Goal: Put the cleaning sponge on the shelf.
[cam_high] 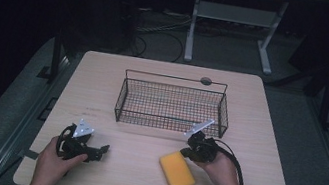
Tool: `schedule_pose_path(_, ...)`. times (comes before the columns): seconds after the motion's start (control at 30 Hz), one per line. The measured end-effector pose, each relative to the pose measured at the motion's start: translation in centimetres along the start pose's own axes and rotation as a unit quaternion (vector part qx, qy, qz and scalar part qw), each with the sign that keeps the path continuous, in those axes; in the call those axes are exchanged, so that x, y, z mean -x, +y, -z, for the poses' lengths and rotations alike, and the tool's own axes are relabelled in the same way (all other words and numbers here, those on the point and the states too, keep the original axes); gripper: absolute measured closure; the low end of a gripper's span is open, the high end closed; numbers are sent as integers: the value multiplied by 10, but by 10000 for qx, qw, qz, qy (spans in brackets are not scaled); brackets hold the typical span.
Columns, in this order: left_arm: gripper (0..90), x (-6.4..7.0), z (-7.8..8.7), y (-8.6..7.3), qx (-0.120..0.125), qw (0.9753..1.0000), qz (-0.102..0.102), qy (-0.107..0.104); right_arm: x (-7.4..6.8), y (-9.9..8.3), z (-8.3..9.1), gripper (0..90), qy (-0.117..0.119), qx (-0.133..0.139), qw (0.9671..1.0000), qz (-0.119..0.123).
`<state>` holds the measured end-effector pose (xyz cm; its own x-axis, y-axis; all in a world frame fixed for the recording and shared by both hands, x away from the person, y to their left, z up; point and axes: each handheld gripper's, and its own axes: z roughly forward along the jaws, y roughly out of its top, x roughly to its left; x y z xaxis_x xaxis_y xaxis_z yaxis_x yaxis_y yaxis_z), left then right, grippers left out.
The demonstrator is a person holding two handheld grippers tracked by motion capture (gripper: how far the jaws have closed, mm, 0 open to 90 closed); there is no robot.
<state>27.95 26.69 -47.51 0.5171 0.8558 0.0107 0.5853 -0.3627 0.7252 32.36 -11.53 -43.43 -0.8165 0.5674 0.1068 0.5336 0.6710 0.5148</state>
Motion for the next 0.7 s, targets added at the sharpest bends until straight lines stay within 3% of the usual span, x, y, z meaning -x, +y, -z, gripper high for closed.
schedule_pose_path(0.7, 126, 0, 0, 0, -1, 10000, -1, 0, -12, 17, -10, 897, 98, -55, 9997, 215)
